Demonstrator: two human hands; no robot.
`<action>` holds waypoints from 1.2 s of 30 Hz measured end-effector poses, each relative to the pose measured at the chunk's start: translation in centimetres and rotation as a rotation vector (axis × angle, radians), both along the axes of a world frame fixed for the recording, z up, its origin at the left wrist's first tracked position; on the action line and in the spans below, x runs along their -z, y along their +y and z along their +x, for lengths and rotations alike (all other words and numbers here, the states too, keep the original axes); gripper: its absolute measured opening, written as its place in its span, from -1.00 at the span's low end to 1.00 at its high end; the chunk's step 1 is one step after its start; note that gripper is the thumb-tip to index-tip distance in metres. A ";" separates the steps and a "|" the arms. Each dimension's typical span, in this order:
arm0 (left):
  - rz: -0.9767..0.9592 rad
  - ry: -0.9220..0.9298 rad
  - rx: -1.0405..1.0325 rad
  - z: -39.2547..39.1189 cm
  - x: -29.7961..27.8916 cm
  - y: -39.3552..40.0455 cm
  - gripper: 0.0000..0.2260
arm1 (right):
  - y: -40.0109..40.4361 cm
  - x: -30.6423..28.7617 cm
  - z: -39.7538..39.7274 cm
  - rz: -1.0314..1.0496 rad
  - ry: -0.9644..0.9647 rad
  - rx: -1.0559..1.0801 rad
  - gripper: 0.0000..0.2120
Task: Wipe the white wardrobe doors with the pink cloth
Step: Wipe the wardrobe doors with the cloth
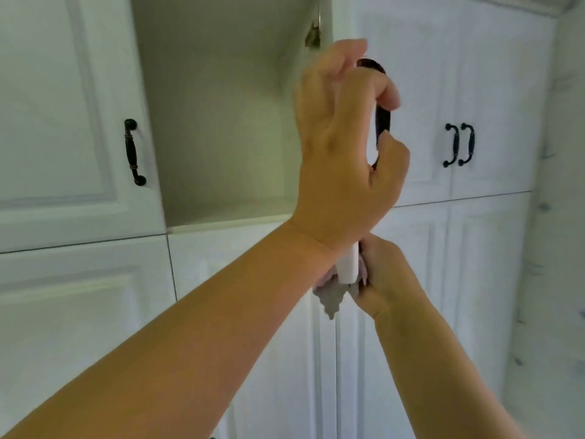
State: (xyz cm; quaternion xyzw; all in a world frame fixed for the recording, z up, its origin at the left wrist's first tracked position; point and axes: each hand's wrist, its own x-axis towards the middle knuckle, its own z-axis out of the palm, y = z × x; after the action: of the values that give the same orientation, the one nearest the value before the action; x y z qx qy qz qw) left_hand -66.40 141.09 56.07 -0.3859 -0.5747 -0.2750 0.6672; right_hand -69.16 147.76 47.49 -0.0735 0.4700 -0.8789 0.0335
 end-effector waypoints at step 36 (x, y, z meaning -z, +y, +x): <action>-0.362 -0.642 -1.034 -9.5 12.4 -26.5 -0.60 | -7.4 6.5 -11.2 0.926 0.939 0.809 -0.78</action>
State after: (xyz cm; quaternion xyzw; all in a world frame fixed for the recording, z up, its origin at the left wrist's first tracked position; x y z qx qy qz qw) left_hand -75.88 114.60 43.69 -0.0638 -0.8956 0.0822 0.4325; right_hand -80.38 140.39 40.99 -0.2395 0.7449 -0.4132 -0.4659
